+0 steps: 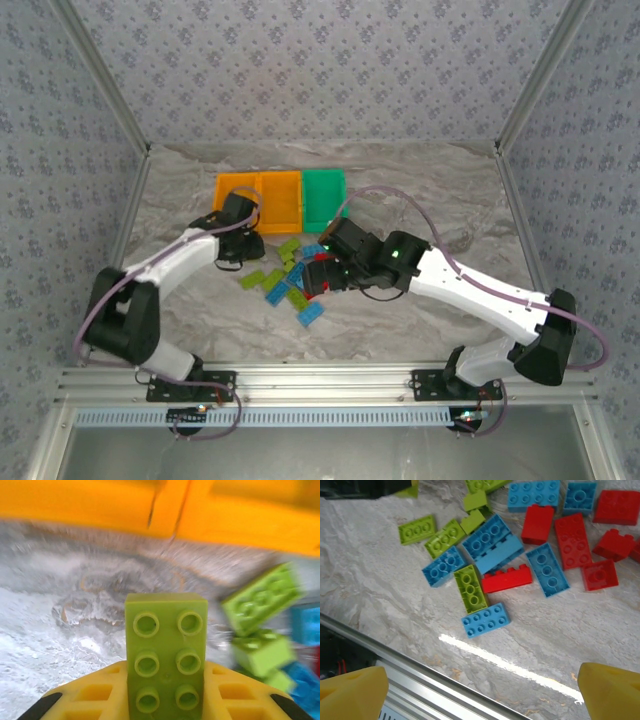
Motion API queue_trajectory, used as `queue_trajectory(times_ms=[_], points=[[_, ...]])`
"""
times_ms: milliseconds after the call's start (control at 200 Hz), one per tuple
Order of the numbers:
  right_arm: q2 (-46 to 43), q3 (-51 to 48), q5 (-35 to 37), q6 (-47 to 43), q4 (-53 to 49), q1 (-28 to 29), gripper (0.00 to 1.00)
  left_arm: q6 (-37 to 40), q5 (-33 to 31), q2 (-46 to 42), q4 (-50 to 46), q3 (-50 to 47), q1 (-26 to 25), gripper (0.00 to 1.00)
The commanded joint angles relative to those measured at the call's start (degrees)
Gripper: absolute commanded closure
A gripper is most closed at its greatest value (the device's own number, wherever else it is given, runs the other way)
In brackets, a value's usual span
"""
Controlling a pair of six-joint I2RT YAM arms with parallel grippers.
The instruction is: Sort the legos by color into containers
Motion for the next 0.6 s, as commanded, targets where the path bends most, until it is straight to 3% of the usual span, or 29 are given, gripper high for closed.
queue_trajectory(times_ms=[0, 135, 360, 595], points=[[-1.33, 2.56, 2.46, 0.19, 0.96, 0.91, 0.0, 0.2, -2.11, -7.55, -2.64, 3.78, 0.6, 0.72], [-1.96, 3.12, 4.26, 0.49, 0.75, 0.83, 0.0, 1.35, -4.42, -5.86, -1.68, 8.26, 4.55, 0.71], [-3.58, 0.84, 5.0, 2.35, -0.28, 1.26, 0.0, 4.67, -2.54, 10.12, 0.69, 19.23, 11.26, 0.69], [-6.58, -1.89, 7.2, 3.94, -1.88, 1.57, 0.0, 6.35, -0.21, 19.22, 0.81, 27.89, 14.34, 0.52]])
